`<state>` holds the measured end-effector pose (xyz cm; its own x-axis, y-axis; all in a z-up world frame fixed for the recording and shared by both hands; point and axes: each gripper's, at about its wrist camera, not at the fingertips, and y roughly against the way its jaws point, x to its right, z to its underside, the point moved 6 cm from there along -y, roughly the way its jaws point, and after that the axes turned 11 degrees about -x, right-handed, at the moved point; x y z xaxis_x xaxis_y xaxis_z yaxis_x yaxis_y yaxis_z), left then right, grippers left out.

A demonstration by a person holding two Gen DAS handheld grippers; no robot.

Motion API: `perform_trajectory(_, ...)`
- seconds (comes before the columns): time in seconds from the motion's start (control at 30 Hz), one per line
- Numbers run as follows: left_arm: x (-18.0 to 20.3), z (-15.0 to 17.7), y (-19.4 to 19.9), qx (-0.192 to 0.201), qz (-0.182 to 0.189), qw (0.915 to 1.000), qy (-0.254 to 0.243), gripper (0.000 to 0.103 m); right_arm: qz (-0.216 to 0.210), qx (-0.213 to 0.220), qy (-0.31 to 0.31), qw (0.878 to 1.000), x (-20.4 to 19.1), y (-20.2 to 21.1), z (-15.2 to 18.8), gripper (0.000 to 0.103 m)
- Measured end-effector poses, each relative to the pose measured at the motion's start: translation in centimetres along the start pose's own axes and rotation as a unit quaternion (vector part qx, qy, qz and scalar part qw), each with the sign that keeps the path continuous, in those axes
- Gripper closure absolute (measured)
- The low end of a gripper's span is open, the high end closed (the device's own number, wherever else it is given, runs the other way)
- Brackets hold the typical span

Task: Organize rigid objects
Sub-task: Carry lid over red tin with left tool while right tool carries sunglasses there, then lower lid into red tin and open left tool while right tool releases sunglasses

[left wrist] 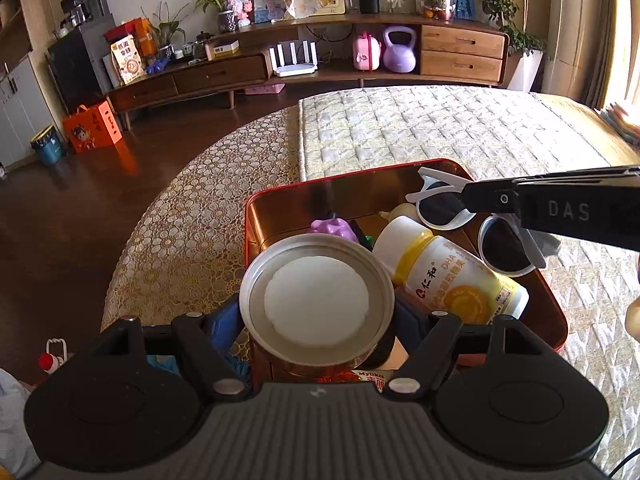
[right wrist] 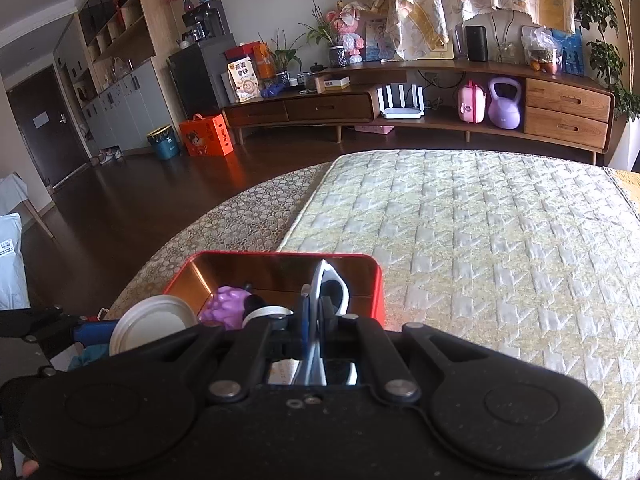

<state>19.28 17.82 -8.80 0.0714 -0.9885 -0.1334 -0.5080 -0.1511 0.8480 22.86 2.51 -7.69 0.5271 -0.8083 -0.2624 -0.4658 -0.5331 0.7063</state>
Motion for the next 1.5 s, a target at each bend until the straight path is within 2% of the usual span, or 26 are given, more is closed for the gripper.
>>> perform_trajectory(0.2, 0.9, 0.5, -0.3, 0.014, -0.034, 0.9988, -0.031, 0.026, -0.003, -0.01, -0.001, 1.0, -0.4, -0.4, 0.9, 0.097)
perform_trajectory(0.37, 1.2, 0.7, -0.2, 0.018, -0.045, 0.9983, -0.033, 0.026, 0.0, -0.021, 0.007, 1.0, -0.7, -0.1, 1.3, 0.085)
perform_trajectory(0.47, 1.3, 0.9, -0.3, 0.013, -0.047, 0.9984, -0.03, 0.026, -0.002, -0.029, 0.003, 1.0, -0.6, 0.3, 1.6, 0.082)
perform_trajectory(0.83, 0.4, 1.8, 0.0, -0.001, -0.01, 0.9998, 0.015, 0.025, -0.026, -0.03, 0.004, 0.999, -0.7, 2.8, 2.7, 0.059)
perform_trajectory(1.3, -0.4, 2.2, 2.9, 0.029, 0.0, 0.9985, 0.047, 0.025, -0.039, -0.019, 0.021, 0.999, -1.7, 5.7, 4.0, 0.038)
perform_trajectory(1.5, -0.3, 2.4, 4.1, 0.043, 0.01, 0.9975, 0.055, 0.025, -0.034, -0.008, 0.03, 0.999, -1.8, 7.2, 4.6, 0.025)
